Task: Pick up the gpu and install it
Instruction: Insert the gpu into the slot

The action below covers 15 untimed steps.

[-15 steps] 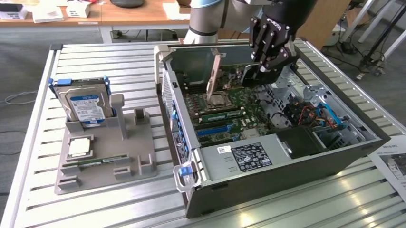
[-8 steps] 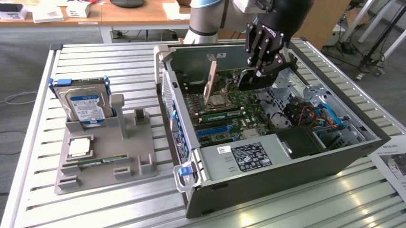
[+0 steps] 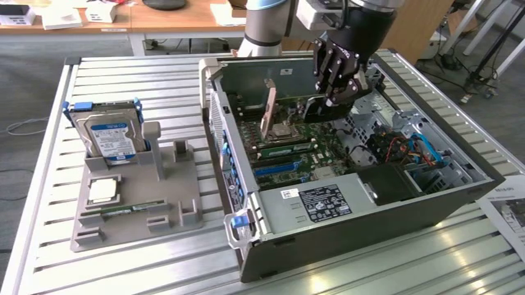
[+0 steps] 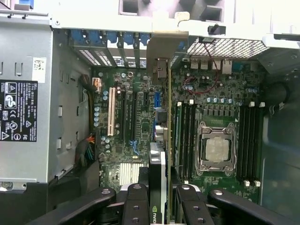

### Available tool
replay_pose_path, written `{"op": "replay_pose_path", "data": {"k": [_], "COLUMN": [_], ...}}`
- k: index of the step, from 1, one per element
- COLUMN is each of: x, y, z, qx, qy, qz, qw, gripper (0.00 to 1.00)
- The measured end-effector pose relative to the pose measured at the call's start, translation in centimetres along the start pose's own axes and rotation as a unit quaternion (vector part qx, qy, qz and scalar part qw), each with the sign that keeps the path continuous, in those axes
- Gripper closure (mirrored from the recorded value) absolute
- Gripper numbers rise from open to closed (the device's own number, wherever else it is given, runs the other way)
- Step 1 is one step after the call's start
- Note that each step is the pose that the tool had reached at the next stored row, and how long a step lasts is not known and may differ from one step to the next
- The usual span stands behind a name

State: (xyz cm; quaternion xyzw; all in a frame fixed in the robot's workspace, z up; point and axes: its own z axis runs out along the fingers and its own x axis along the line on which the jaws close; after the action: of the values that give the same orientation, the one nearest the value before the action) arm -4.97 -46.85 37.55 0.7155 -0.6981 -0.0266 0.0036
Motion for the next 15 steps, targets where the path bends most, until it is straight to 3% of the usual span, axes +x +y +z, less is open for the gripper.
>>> {"op": "replay_pose_path", "data": {"k": [15], "x": [0.1], "y": [0.28], "z": [2.73], "qx": [0.0000], "qy": [0.0001], "qz": [0.000], "qw": [1.0000], "gripper": [0.73]}}
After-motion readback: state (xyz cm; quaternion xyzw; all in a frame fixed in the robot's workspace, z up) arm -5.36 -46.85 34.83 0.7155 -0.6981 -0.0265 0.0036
